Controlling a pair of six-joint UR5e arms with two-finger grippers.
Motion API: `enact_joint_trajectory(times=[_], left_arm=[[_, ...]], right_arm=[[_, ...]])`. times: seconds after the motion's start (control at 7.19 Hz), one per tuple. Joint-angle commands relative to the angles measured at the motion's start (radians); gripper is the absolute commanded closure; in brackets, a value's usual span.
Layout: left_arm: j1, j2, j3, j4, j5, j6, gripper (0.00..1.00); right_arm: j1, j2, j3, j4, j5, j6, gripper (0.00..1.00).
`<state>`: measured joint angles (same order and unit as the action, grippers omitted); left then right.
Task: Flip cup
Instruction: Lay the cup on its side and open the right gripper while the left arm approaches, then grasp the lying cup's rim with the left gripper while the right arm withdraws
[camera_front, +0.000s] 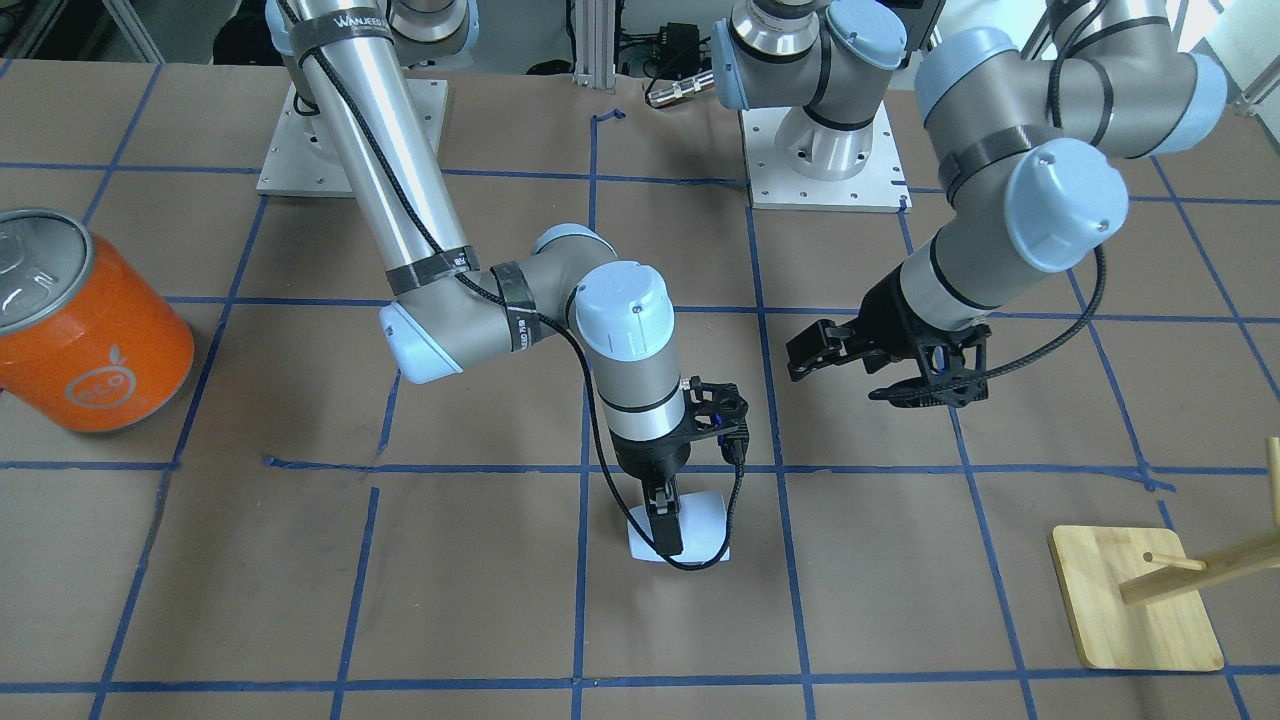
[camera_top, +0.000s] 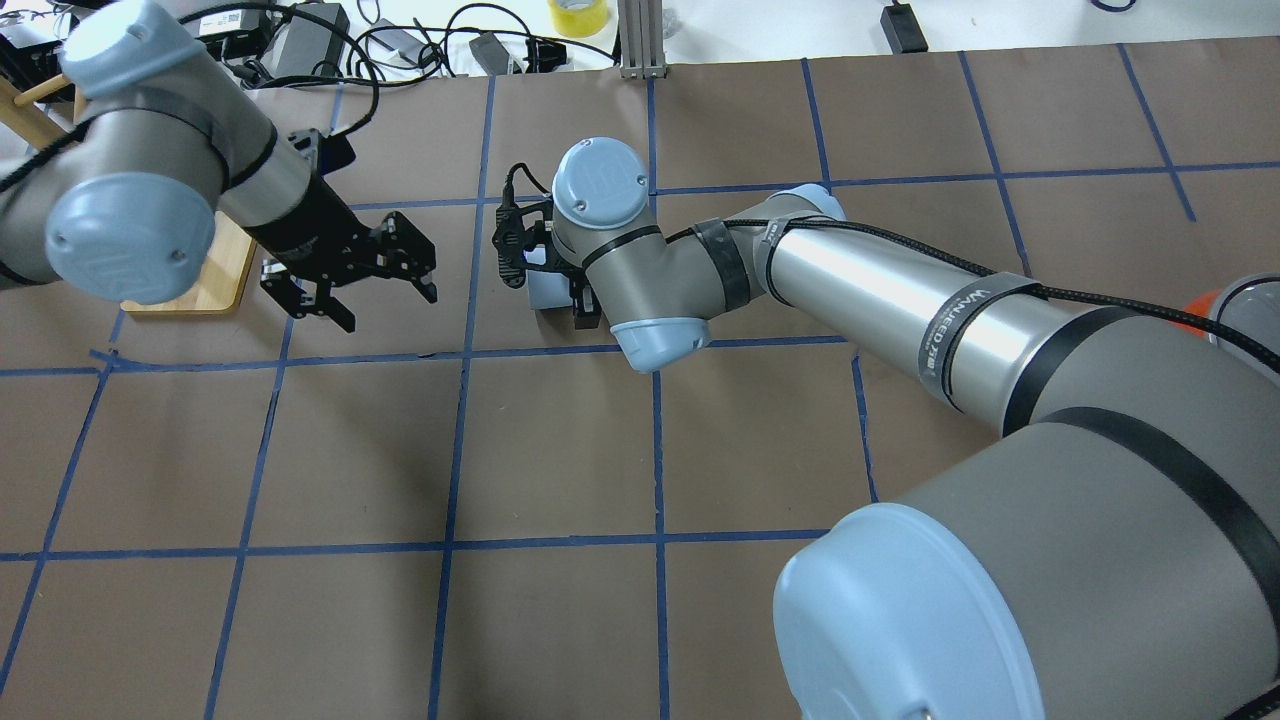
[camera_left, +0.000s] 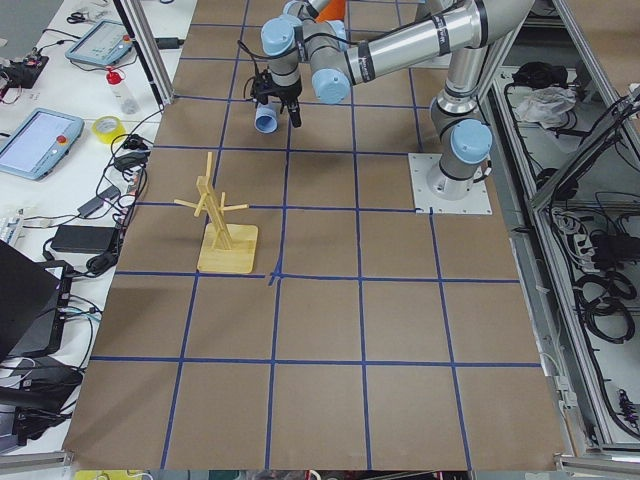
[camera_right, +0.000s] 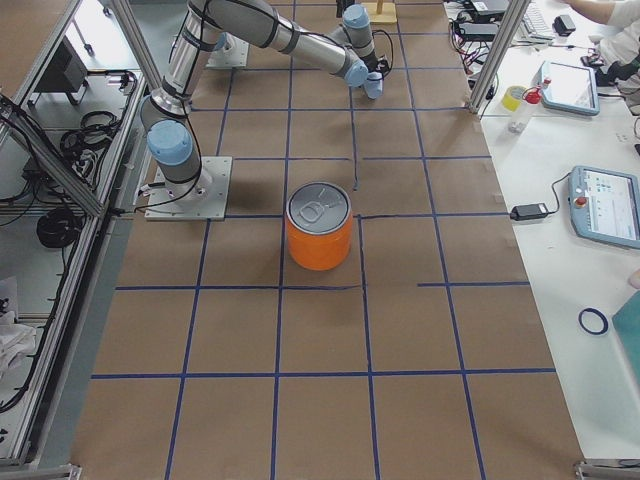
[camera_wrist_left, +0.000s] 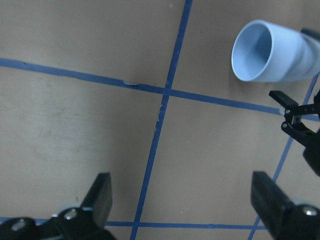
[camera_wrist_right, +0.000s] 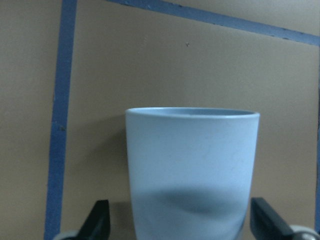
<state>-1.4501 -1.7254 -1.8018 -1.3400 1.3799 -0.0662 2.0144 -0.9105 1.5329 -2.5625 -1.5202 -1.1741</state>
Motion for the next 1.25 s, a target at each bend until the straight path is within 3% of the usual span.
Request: enact_joint_trajectory(times=[0.0, 0.28, 0.42, 0.7, 0.97, 1.11], left_arm=[[-0.013, -0.032, -0.022, 0.069, -0.005, -0.004, 0.0], [0.014, -0.095, -0.01, 0.194, -0.095, 0.002, 0.0], [0.033, -0.127, 0.001, 0.226, -0.192, 0.015, 0.0], [0.034, -0.219, 0.03, 0.362, -0.281, 0.055, 0.0], [0.037, -0.291, 0.035, 0.371, -0.37, 0.111, 0.05], [0.037, -0.321, 0.023, 0.372, -0.525, 0.111, 0.05]], right_arm=[[-0.023, -0.074, -0.004, 0.065, -0.012, 0.088, 0.01], [-0.118, -0.132, 0.004, 0.12, -0.018, 0.245, 0.01], [-0.197, -0.169, 0.007, 0.187, -0.017, 0.336, 0.0], [-0.317, -0.275, 0.007, 0.319, -0.018, 0.538, 0.0], [-0.403, -0.306, 0.01, 0.373, -0.044, 0.754, 0.0], [-0.399, -0.341, 0.012, 0.402, -0.126, 0.904, 0.0]])
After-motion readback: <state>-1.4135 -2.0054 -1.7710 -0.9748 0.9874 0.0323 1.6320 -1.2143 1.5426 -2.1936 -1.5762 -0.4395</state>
